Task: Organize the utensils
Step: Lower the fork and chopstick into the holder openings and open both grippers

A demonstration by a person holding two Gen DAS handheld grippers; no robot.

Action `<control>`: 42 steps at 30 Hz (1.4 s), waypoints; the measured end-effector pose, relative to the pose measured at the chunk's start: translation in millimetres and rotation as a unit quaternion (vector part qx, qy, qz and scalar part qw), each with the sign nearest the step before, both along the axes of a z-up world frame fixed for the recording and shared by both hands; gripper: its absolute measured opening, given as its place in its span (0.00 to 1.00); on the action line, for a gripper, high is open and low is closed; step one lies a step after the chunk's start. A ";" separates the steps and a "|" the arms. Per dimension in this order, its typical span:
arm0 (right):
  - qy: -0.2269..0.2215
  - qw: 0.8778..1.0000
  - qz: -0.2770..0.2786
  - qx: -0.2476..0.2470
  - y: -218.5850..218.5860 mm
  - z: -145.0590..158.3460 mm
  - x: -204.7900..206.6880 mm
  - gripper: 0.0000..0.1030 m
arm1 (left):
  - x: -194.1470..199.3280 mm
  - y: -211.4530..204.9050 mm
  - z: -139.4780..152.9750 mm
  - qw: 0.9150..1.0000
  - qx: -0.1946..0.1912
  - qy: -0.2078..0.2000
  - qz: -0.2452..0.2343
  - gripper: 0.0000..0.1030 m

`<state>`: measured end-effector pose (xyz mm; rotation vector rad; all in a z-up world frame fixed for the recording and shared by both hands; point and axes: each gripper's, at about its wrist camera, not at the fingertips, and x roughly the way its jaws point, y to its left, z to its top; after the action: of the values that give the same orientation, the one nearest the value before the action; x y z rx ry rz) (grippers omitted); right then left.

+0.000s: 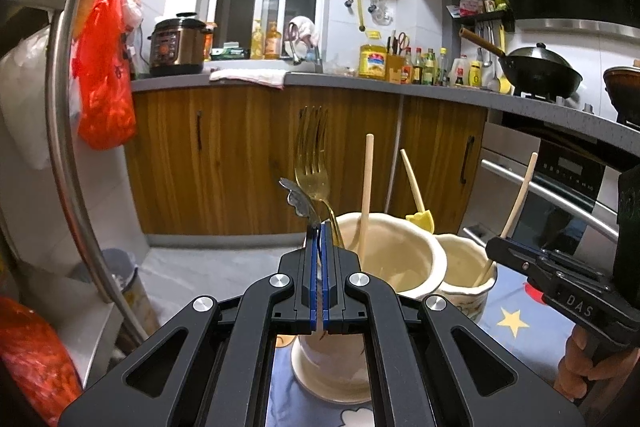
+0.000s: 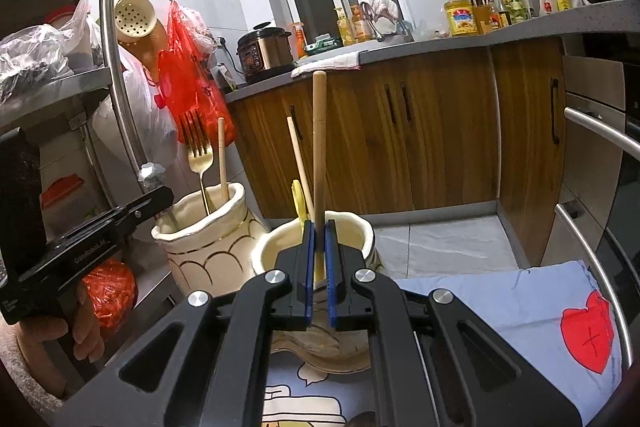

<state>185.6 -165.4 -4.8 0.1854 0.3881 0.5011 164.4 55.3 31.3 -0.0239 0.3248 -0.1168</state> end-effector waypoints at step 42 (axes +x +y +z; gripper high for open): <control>0.022 1.000 -0.002 0.015 -10.2 8.3 -1.8 0.48 | -4.8 0.8 -1.1 1.000 -0.003 0.006 -0.008 0.31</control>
<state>183.8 -175.7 3.5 0.2266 0.4241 0.5005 159.6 56.1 30.2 -0.0286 0.3375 -0.1341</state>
